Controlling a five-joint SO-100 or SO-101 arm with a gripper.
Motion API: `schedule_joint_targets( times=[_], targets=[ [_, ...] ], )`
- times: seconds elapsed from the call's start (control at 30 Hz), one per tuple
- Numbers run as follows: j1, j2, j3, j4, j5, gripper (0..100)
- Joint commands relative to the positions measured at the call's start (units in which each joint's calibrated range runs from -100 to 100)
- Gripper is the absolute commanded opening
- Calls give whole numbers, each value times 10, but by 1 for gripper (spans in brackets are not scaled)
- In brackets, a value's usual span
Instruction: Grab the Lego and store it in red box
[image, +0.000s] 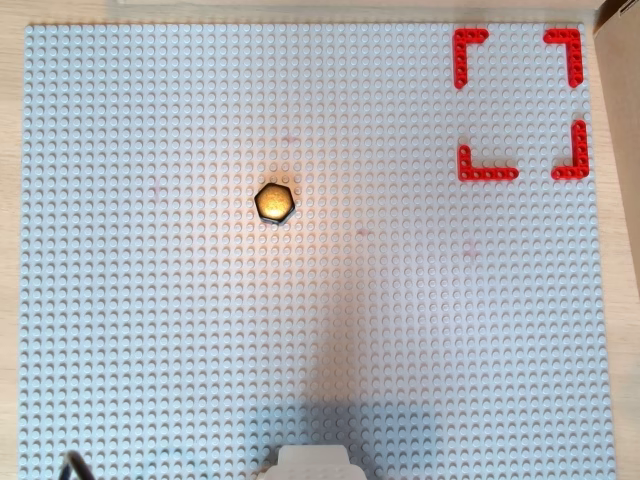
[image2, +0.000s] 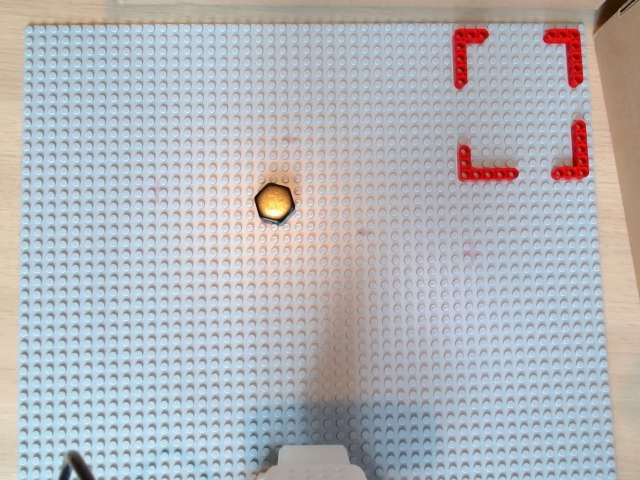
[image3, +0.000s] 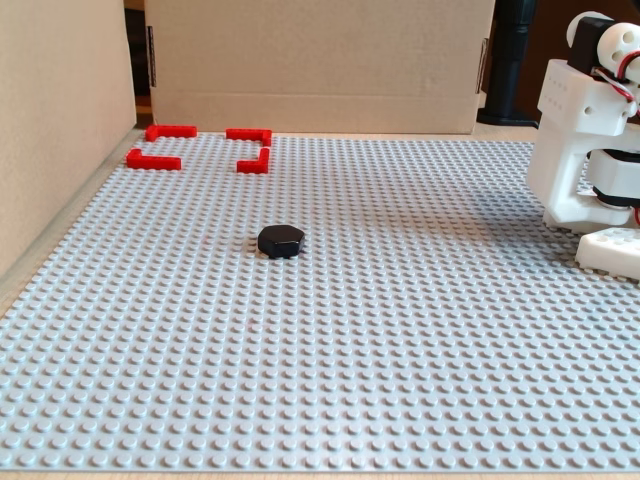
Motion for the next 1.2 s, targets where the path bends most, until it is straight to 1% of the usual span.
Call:
schedule_joint_targets(
  times=[0.0,0.17,0.3,0.37,0.5,0.67,0.8,0.9,1.07,1.17],
  targets=[
    [-3,96,0,-12,10,6],
    [-68,248,-9,-13,20,6],
    [-116,352,-11,-34,20,6],
    [-121,399,-6,-55,25,6],
    [-119,479,12,-106,57,6],
    [-118,569,81,-233,67,6],
    [-118,627,137,-309,73,6],
    [-118,665,153,-342,89,6],
    [-117,718,156,-388,90,6],
    [-113,754,156,-410,89,10]
  ],
)
